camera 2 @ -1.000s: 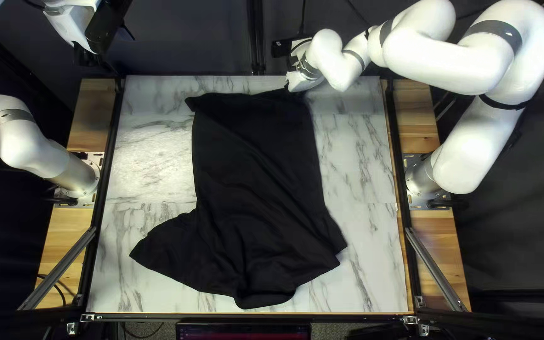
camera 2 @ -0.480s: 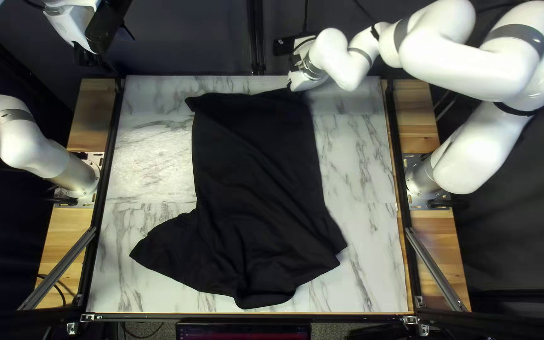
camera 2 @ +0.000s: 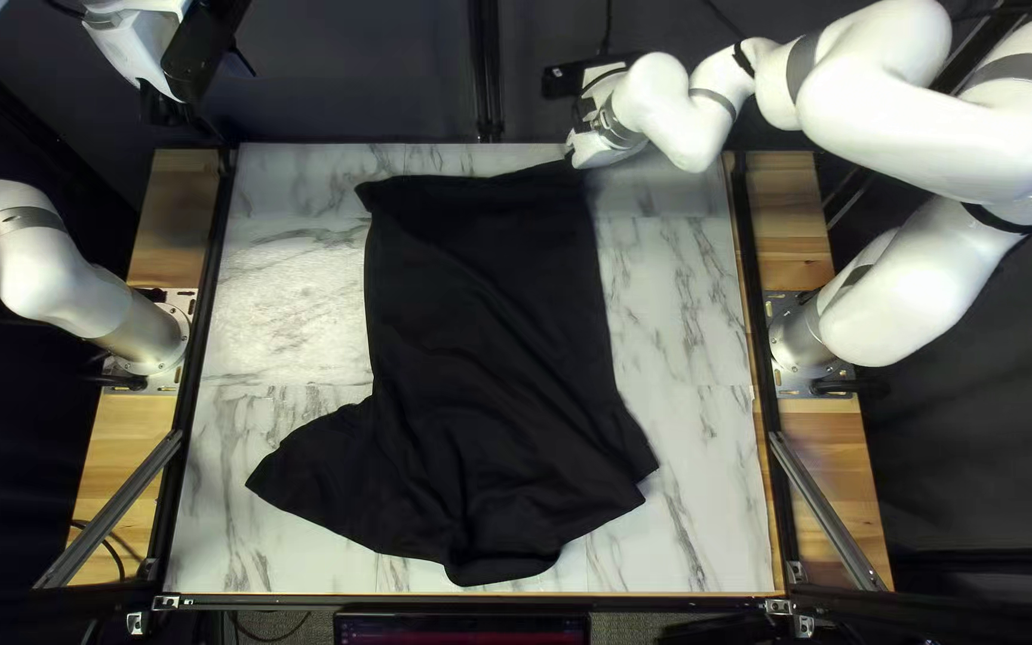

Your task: Fold t-shirt

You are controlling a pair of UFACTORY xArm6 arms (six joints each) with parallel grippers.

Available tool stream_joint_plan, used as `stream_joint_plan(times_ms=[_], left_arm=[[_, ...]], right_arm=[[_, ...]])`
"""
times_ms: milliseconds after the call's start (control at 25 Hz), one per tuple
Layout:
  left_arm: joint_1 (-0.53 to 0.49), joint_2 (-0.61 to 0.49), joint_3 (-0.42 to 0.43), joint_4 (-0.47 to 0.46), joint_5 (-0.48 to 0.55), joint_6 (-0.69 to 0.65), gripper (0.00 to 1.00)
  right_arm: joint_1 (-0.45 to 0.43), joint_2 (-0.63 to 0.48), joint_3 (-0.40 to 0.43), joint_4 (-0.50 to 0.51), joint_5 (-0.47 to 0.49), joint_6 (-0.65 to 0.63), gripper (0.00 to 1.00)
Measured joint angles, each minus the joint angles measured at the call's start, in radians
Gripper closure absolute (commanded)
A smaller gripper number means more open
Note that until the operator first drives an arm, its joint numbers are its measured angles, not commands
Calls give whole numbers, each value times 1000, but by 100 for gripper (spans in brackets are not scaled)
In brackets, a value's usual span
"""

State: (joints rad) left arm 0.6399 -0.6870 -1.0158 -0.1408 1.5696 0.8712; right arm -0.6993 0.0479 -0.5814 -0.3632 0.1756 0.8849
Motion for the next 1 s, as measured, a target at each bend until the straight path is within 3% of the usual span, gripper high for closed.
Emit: stream_joint_plan(times_ms=[240, 640, 1000], left_arm=[[0, 0, 0, 0, 0, 0, 0], [0, 0, 0, 0, 0, 0, 0], [0, 0, 0, 0, 0, 0, 0]], right_arm=[[-31, 72, -38, -113, -48, 93, 100], [-68, 34, -25, -255, -60, 211, 100], [-114, 63, -36, -492, -78, 434, 100]])
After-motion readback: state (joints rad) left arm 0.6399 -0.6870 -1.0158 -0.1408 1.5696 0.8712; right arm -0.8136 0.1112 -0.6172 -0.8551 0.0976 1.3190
